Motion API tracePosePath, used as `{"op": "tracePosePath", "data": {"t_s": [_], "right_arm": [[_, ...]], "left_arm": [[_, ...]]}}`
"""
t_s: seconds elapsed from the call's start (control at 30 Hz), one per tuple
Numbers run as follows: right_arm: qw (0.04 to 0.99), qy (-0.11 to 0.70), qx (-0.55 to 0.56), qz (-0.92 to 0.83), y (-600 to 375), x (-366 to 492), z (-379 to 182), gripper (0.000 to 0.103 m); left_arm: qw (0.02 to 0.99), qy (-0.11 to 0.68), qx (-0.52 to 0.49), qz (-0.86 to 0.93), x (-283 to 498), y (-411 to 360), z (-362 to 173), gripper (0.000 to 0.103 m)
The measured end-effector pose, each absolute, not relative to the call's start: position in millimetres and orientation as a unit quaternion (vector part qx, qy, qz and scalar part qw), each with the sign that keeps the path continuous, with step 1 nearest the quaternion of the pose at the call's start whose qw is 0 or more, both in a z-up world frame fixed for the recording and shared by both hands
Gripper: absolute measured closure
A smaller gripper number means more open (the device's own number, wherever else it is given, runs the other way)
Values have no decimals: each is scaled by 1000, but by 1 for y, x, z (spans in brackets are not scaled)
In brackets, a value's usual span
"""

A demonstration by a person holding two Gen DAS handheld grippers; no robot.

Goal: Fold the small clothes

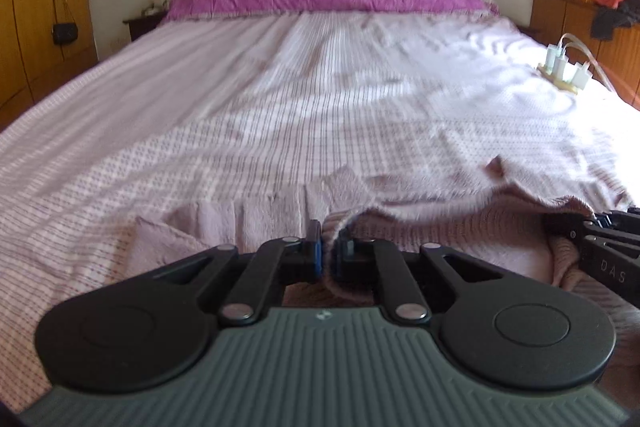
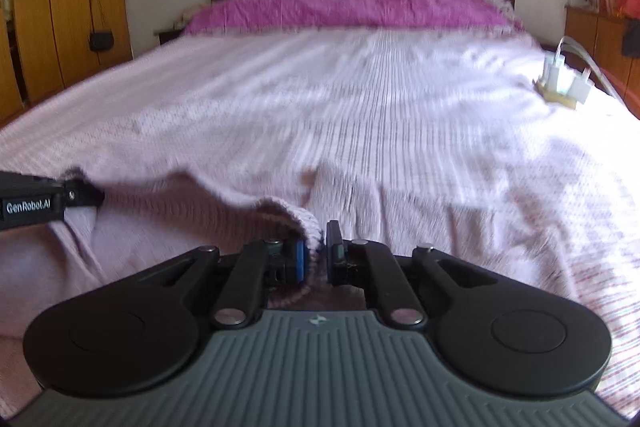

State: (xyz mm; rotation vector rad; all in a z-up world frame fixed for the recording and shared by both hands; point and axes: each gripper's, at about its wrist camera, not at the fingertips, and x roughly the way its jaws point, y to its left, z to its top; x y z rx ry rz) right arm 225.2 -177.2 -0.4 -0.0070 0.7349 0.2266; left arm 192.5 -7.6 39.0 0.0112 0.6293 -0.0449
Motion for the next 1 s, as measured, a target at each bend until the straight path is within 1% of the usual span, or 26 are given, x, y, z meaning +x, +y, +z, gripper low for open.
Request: {"op": "tracePosePath", "data": {"t_s": [0.03,0.13,0.2,0.23,0.27,0.3,0.33,0.37,0.43,0.73,1.0], "right_arm": [[926,360,0,112,-178,228,-6,93],[924,364,19,117,-182,230,-11,84],[923,364,30,116,-184,230,-10,79],[923,364,36,115,-186,229,-8,73],[924,362,43,114,-190,228,-5,66],[925,359,52,113,-194,224,0,61],[926,354,59,114,-198,219,5,54],[928,349,63,115,-200,215,9,49],[931,336,67,121,-209,204,22,45],[937,304,34,166,-217,139,65,39],[920,323,-1,221,-196,108,56,38]], "left_arm": [[948,317,5,-25,195,-8,34,92],[948,318,14,-29,195,-9,27,91],[947,320,18,-23,192,-9,31,80],[947,321,19,-20,190,-9,35,71],[947,320,19,-19,187,-7,39,64],[948,318,18,-20,184,-5,42,61],[949,315,18,-25,179,-4,48,58],[950,311,18,-31,175,-3,53,57],[951,306,22,-39,165,-1,62,57],[954,284,46,-86,108,-4,87,57],[940,296,81,-146,82,-23,75,56]]}}
